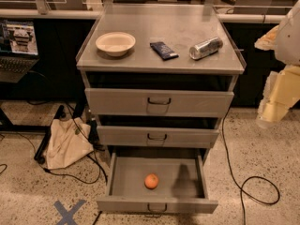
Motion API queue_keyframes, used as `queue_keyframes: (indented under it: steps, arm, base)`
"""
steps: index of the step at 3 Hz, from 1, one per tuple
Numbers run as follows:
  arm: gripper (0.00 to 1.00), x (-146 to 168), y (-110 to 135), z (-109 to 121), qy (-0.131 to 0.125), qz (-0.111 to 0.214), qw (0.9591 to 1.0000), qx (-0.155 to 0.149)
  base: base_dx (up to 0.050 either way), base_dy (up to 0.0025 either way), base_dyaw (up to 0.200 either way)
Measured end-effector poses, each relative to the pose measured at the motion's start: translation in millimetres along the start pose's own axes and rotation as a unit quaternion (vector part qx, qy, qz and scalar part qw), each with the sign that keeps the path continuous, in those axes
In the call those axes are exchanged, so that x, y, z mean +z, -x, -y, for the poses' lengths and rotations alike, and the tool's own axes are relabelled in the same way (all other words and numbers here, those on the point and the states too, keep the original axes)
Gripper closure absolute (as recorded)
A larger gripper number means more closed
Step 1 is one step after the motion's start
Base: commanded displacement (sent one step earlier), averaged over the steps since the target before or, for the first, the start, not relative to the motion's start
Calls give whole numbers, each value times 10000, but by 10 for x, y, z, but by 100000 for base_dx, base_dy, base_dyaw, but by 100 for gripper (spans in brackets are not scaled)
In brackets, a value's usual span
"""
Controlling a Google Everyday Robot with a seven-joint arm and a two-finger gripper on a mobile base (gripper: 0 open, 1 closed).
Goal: Pick orange from bottom drawer and place on counter
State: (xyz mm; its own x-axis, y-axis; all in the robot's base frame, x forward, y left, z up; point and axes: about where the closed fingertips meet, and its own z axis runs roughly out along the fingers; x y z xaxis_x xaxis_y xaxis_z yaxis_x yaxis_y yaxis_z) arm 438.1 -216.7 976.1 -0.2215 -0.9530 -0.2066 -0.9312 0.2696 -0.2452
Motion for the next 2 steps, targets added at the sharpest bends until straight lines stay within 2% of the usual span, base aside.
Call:
queue_keyframes:
  steps: [1,2]
  arm:
    - [0,0,0,0,-1,0,10000,0]
    - [0,0,0,0,-1,1,10000,0]
  base:
    - [4700,0,2]
    - [0,0,0]
